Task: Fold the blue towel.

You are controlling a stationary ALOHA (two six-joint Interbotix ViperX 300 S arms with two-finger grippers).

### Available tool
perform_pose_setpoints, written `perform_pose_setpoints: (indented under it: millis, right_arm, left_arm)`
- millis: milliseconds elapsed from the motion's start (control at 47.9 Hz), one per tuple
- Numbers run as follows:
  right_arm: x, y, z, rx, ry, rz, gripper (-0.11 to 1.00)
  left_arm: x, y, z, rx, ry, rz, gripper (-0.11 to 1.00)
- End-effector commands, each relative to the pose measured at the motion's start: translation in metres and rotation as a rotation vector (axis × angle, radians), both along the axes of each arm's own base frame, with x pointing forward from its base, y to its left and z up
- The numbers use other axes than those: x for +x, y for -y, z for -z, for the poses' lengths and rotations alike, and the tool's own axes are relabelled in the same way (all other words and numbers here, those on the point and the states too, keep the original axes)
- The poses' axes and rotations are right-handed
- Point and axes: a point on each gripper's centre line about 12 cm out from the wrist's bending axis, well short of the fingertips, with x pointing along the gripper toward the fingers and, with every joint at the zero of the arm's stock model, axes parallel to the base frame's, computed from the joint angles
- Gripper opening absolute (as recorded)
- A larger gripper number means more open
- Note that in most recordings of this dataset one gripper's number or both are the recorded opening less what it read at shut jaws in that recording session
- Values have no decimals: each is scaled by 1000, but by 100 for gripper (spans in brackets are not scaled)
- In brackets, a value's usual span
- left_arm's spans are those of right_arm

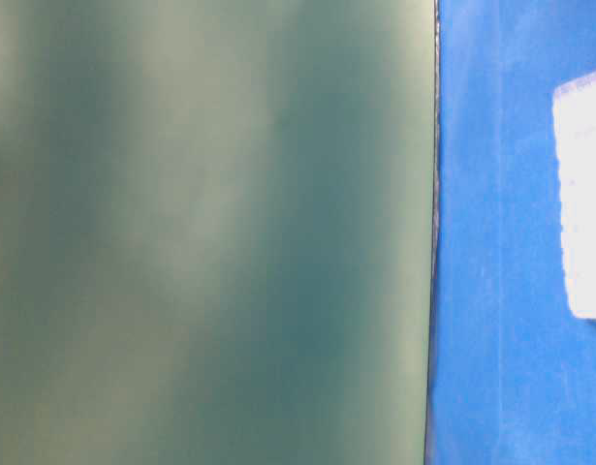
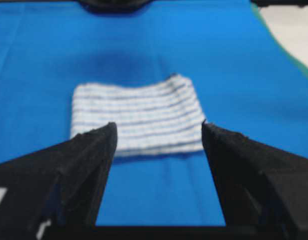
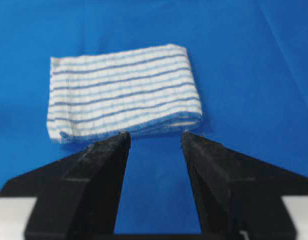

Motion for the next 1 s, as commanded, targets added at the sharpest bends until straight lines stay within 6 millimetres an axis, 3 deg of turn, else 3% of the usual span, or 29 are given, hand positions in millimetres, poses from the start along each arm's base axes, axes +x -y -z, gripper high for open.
perform_pose_setpoints:
  millis: [0, 146, 981]
  right_arm:
    - [2, 3, -1, 3, 19, 17, 53]
    - [4, 5, 4, 7, 7, 31, 53]
    - [4, 6, 4, 9, 3, 33, 53]
  left_arm:
    - [-4, -2, 3, 0, 14, -12, 62]
    - [-9, -4, 9, 0, 25, -17, 62]
    - [-9, -4, 8, -2, 29, -17, 62]
